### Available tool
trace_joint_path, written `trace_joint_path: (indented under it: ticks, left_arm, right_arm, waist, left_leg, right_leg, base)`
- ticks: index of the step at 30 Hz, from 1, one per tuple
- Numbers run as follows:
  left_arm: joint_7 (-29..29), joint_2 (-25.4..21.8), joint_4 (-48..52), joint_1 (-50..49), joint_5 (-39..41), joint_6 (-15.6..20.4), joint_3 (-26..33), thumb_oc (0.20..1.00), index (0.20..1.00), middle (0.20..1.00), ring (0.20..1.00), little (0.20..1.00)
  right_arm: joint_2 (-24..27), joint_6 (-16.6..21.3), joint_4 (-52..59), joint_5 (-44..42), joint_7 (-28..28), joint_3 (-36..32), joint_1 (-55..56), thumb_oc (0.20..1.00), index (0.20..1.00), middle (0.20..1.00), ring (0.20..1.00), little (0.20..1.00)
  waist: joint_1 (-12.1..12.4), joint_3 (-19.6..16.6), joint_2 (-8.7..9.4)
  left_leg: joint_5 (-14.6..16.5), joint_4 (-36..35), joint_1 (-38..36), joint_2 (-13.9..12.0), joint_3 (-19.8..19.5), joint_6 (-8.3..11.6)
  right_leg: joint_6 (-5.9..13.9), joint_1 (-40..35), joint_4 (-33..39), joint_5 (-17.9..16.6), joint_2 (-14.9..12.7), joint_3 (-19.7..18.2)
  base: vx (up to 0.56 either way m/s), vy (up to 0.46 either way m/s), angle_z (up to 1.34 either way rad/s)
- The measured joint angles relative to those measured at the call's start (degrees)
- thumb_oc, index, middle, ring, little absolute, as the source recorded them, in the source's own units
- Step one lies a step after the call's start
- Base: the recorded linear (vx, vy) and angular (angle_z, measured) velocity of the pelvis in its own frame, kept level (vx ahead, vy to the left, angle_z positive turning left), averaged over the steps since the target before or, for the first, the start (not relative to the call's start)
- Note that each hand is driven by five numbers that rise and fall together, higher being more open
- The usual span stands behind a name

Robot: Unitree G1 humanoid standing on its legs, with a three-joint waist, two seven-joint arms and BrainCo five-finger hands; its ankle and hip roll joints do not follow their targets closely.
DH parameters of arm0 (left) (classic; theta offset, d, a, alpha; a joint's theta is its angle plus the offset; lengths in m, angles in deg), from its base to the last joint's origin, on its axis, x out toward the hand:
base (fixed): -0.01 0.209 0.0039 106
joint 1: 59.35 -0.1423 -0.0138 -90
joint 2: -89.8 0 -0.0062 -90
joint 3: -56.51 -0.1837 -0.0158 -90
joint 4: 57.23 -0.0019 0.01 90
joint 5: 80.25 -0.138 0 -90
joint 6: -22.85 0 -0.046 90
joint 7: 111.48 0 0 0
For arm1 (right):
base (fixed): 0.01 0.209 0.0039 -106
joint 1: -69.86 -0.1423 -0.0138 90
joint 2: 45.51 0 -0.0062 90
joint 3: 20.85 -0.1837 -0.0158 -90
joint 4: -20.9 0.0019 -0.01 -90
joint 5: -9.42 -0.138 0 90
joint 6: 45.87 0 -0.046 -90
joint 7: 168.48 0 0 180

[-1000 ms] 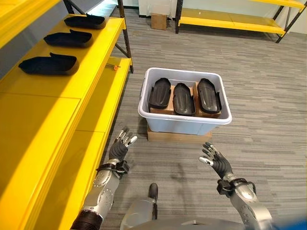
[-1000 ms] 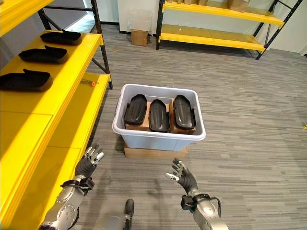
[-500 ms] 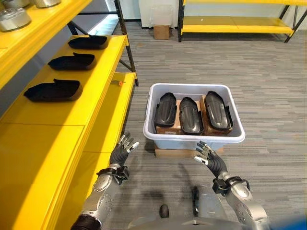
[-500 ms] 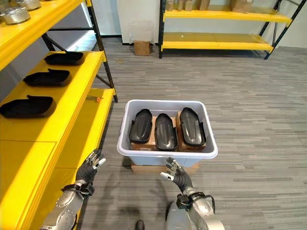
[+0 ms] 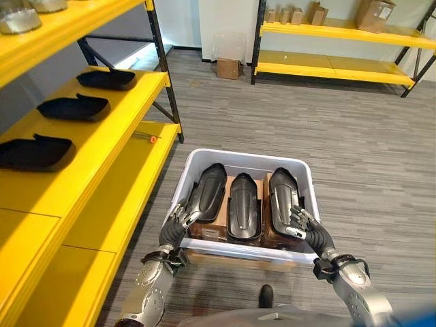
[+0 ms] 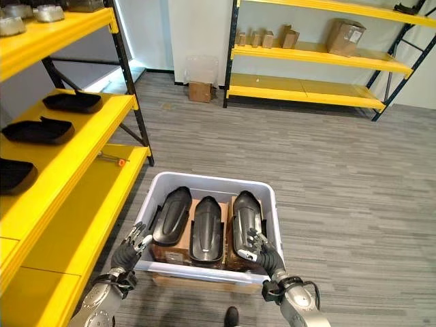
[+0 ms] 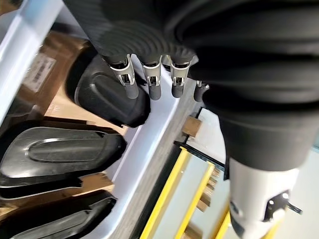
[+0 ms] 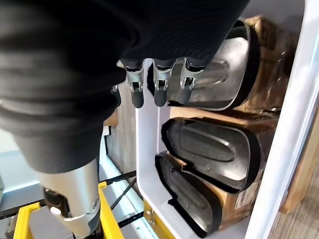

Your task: Move parts from the plastic box to the shelf.

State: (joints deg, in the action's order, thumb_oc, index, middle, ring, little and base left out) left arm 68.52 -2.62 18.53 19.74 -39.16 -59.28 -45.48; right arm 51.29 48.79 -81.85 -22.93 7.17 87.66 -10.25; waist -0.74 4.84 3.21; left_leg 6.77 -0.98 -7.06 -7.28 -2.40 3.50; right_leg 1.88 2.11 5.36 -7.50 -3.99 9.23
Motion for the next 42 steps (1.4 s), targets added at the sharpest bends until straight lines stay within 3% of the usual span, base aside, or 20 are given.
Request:
trace_joint_path:
  ticks: [3,11,14,16,17,19,20,21,22,23,24,25,29,32,39,40,42]
  left_arm:
    - [-0.01,0.01,0.0,0.15,0.06,0.02,0.13,1.0,1.0,1.0,1.0,1.0]
    - [-0.03,0.11,0.08,0.6,0.51,0.02,0.14,1.0,1.0,1.0,1.0,1.0]
    - [-0.04,-0.12,0.09,0.62,1.05,0.04,0.37,1.0,1.0,1.0,1.0,1.0]
    - [-0.13,-0.39,0.47,0.57,1.07,0.09,0.44,1.0,1.0,1.0,1.0,1.0]
    - [-0.16,-0.77,0.63,-0.11,1.13,-0.08,0.14,1.0,1.0,1.0,1.0,1.0]
    - [-0.16,-1.15,0.57,0.08,1.14,-0.41,-0.14,1.0,1.0,1.0,1.0,1.0]
    - [-0.16,-1.1,0.57,1.2,1.13,-0.41,-0.46,1.0,1.0,1.0,1.0,1.0]
    - [-0.18,-0.82,0.56,3.42,1.13,-0.34,-1.42,1.0,1.0,1.0,1.0,1.0]
    - [-0.24,-0.71,0.57,3.49,1.14,-0.17,-1.42,1.0,1.0,1.0,1.0,1.0]
    - [-0.26,-0.32,0.53,2.62,1.15,-0.11,-1.35,1.0,1.0,1.0,1.0,1.0]
    - [-0.39,0.98,0.61,2.13,1.15,-0.1,-1.46,1.0,1.0,1.0,1.0,1.0]
    - [-0.5,1.12,0.52,2.78,1.2,0.09,-1.26,1.0,1.0,1.0,1.0,1.0]
    - [-1.58,-1.83,2.24,2.27,2.19,0.3,-1.33,1.0,1.0,1.0,1.0,1.0]
    - [-1.53,-5.31,2.24,2.65,2.21,0.31,-0.98,1.0,1.0,1.0,1.0,1.0]
    - [-1.53,-5.46,4.64,3.3,2.09,0.49,0.21,1.0,1.0,1.0,1.0,1.0]
    - [-1.44,-5.44,5.01,4.71,2.09,1.4,0.27,1.0,1.0,1.0,1.0,1.0]
    - [-1.29,-4.14,6.05,6.8,2.13,1.6,0.13,1.0,1.0,1.0,1.0,1.0]
  right_arm:
    - [0.11,0.05,0.38,0.0,0.01,-0.02,-0.33,1.0,1.0,1.0,1.0,1.0]
    - [0.2,0.41,0.45,-0.06,0.04,-0.16,-1.06,1.0,1.0,1.0,1.0,1.0]
    - [0.19,0.8,0.54,-0.17,0.02,-0.13,-1.09,1.0,1.0,1.0,1.0,1.0]
    - [0.24,1.65,0.55,-0.39,0.08,-0.57,-1.26,1.0,1.0,1.0,1.0,1.0]
    - [0.08,1.61,0.82,-0.66,0.14,-0.62,-0.82,1.0,1.0,1.0,1.0,1.0]
    - [-0.26,2.14,1.97,-1.19,0.52,-1.35,-0.66,1.0,1.0,1.0,1.0,1.0]
    - [0.05,2.18,2.01,-1.72,0.93,-1.84,-0.84,1.0,1.0,1.0,1.0,1.0]
    - [0.62,2.4,1.81,-2.42,1.77,-3.45,-0.87,1.0,1.0,1.0,1.0,1.0]
    - [0.73,2.51,1.8,-2.53,2.09,-3.86,-0.79,1.0,1.0,1.0,1.0,1.0]
    - [1.17,2.74,1.68,-2.66,2.28,-4.24,-0.66,1.0,1.0,1.0,1.0,1.0]
    - [2.56,3.0,1.73,-2.85,2.32,-4.54,0.09,1.0,1.0,1.0,1.0,1.0]
    - [1.97,3.11,0.53,-2.97,2.5,-5.09,0.33,1.0,1.0,1.0,1.0,1.0]
    - [0.14,3.03,0.92,-3.04,2.2,-4.84,2.41,1.0,1.0,1.0,1.0,1.0]
    - [-2.15,3.07,0.02,-3.04,2.32,-4.18,0.83,1.0,1.0,1.0,1.0,1.0]
    - [-1.32,3.76,1.08,-2.25,2.51,-4.87,-4.31,1.0,1.0,1.0,1.0,1.0]
    - [-1.14,3.84,1.08,-1.42,3.5,-5.41,-5.88,1.0,1.0,1.0,1.0,1.0]
    - [0.11,4.58,-2.86,0.02,6.26,-7.79,-9.83,1.0,1.0,1.0,1.0,1.0]
  waist:
    - [0.1,1.07,-2.15]
    - [-0.07,1.88,-2.92]
    - [0.34,3.93,-0.89]
    - [2.03,7.37,2.4]
    - [2.0,7.68,2.68]
    - [0.6,7.78,1.93]
    - [-0.01,8.14,1.31]
    - [-1.62,8.57,-0.47]
    - [-1.68,8.09,-1.32]
    - [-1.47,7.13,-3.11]
    - [-2.13,5.75,-5.96]
    - [-2.11,5.67,-6.02]
    - [-1.73,5.16,-2.47]
    - [-1.23,5.28,-0.1]
    - [-1.25,5.71,0.74]
    - [-1.25,6.65,1.07]
    - [-1.42,9.08,0.12]
  left_leg:
    - [-0.1,-0.1,-0.8,0.13,-0.11,0.16]
    - [-0.21,-0.31,-0.29,-0.67,-1.15,0.83]
    - [0.36,7.17,3.54,-1.19,-1.63,0.82]
    - [-0.35,27.77,13.63,2.52,-7.66,1.43]
    - [1.17,29.22,16.3,2.0,-9.41,1.41]
    - [0.94,19.54,17.25,-3.41,-7.18,2.07]
    - [-0.56,13.72,17.31,-5.47,-4.94,2.91]
    - [-3.17,8.78,17.08,-7.01,-2.0,3.36]
    - [-3.48,9.01,16.14,-6.53,-1.67,3.26]
    - [-2.72,8.6,14.65,-5.79,-1.33,2.2]
    - [-0.72,5.91,13.62,-6.17,-1.55,-0.67]
    - [-3.96,5.63,13.04,-5.12,-1.22,2.72]
    - [-5.4,2.15,9.61,0.33,2.99,1.37]
    - [-5.29,1.7,9.01,2.24,4.95,0.91]
    - [-5.15,-0.11,7.08,0.03,5.12,1.14]
    - [-5.38,-0.27,7.21,-0.64,5.1,2.1]
    - [-5.98,-0.81,8.27,-3.11,5.0,2.92]
  right_leg:
    - [0.11,-0.69,-0.01,0.06,-0.19,0.33]
    - [0.42,-0.98,0.04,1.02,0.39,1.23]
    - [-0.56,-0.57,0.25,1.64,1.45,1.19]
    - [-3.27,-0.22,-0.36,2.32,0.51,-1.36]
    - [-3.38,-0.57,0.18,2.25,0.45,-1.07]
    - [-3.35,-0.6,0.21,2.31,0.88,-0.34]
    - [-3.08,-0.4,0.21,2.48,0.65,-0.64]
    - [-2.07,-0.21,0.18,3.14,-0.18,-1.03]
    - [-1.91,0.26,-0.15,3.14,-0.41,-2.54]
    - [-0.54,0.72,-0.3,3.12,-0.37,-3.87]
    - [0.3,1.0,-0.2,3.39,0.52,-3.64]
    - [1.36,0.81,-0.11,2.07,-0.98,-4.03]
    - [1.79,0.69,-0.13,1.48,-6.55,-6.46]
    - [3.32,1.64,-0.15,0.23,-8.53,-6.96]
    - [4.86,0.46,-0.07,0.57,-6.7,-6.81]
    - [5.35,0.59,-0.05,1.64,-6.16,-6.78]
    - [4.13,1.96,0.21,1.88,-3.71,-6.75]
  base:
    - [0.04,-0.072,0.07]
    - [-0.02,-0.108,0.07]
    - [-0.04,-0.137,0.05]
    - [0.08,0.049,-0.25]
    - [0.12,0.128,-0.37]
    - [0.09,0.194,-0.18]
    - [0.11,0.362,-0.24]
    - [0.09,0.288,-0.47]
    - [0.13,0.304,-0.79]
    - [0.09,0.169,-0.79]
    - [0.13,0.247,-0.67]
    - [0.1,0.222,-0.23]
    - [0.04,0.163,-0.22]
    - [0.03,0.053,-0.18]
    - [0.03,-0.038,-0.02]
    - [-0.05,-0.077,-0.01]
    - [-0.18,-0.071,-0.09]
